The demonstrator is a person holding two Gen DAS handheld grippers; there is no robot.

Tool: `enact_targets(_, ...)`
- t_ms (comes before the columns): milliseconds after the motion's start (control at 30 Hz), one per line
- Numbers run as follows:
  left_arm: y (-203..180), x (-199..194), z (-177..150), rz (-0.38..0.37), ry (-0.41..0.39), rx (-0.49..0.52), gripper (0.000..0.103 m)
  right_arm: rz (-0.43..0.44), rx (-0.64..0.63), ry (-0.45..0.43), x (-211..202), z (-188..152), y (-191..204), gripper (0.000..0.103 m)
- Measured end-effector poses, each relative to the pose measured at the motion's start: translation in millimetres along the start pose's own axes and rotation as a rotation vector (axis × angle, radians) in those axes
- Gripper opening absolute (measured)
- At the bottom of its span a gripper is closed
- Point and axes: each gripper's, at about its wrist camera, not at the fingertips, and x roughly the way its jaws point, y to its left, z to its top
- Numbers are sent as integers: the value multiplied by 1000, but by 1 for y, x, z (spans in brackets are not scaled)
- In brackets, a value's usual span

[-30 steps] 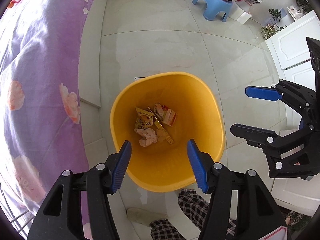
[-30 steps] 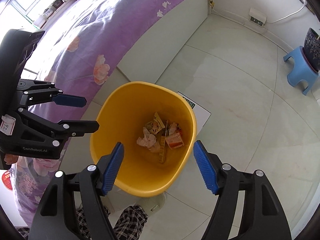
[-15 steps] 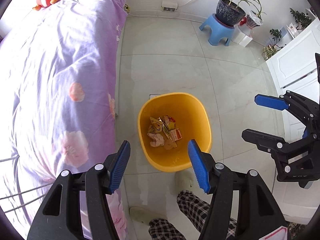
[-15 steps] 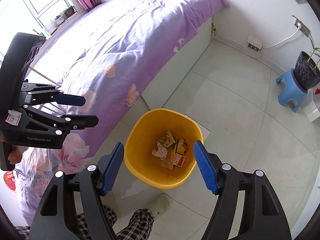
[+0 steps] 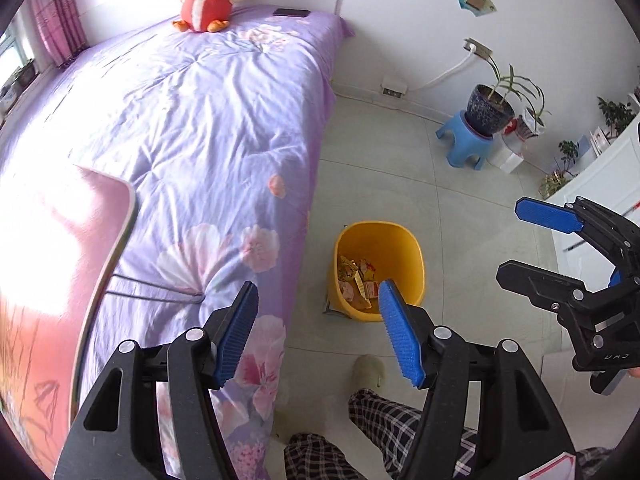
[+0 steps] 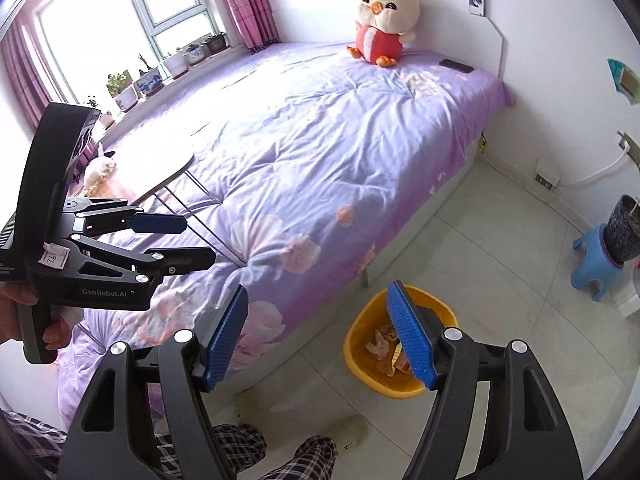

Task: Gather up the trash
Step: 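Move both tools back over the table toward the plastic bags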

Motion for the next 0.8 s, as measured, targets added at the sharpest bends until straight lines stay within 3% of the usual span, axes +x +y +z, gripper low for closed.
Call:
enact_targets(333,77,-81,-61,123,-113,-236,65,141,-181,-51,-15,29,109,74)
enact_targets(800,183,-137,-143,262,-150,-511,65,276,-310,-46,15,56,224,74)
